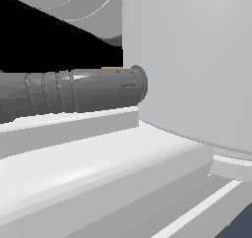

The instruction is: Insert the peg into the horizontal hole in a box.

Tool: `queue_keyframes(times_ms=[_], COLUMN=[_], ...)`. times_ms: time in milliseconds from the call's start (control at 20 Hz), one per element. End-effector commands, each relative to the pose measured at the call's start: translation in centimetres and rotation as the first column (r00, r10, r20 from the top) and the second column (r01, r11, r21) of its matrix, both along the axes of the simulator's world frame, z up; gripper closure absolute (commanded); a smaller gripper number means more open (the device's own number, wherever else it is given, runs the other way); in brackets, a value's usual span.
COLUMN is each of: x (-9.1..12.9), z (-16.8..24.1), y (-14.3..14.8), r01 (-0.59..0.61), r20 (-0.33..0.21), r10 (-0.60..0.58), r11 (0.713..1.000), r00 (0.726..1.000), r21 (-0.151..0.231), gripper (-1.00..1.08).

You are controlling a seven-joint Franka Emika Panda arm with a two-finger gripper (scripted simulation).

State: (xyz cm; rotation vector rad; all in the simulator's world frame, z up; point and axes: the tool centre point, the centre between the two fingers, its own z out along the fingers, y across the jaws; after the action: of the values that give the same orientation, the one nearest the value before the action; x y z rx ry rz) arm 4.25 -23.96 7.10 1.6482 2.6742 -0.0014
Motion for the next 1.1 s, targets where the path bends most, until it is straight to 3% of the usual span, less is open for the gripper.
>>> queue_keyframes(times_ms=[0, 450, 1050], x=[0.3, 0.4, 0.4], z=[-0.2, -0.6, -5.3], y=[-0.3, -0.5, -0.5], r01=[-0.012, -0.016, -0.018], r20=[0.0, 0.0, 0.0], r10=[0.012, 0.016, 0.018], r11=[1.0, 1.0, 1.0], r00=[1.0, 1.0, 1.0], r21=[0.001, 0.001, 0.001], gripper=[-0.92, -0.92, -0.92])
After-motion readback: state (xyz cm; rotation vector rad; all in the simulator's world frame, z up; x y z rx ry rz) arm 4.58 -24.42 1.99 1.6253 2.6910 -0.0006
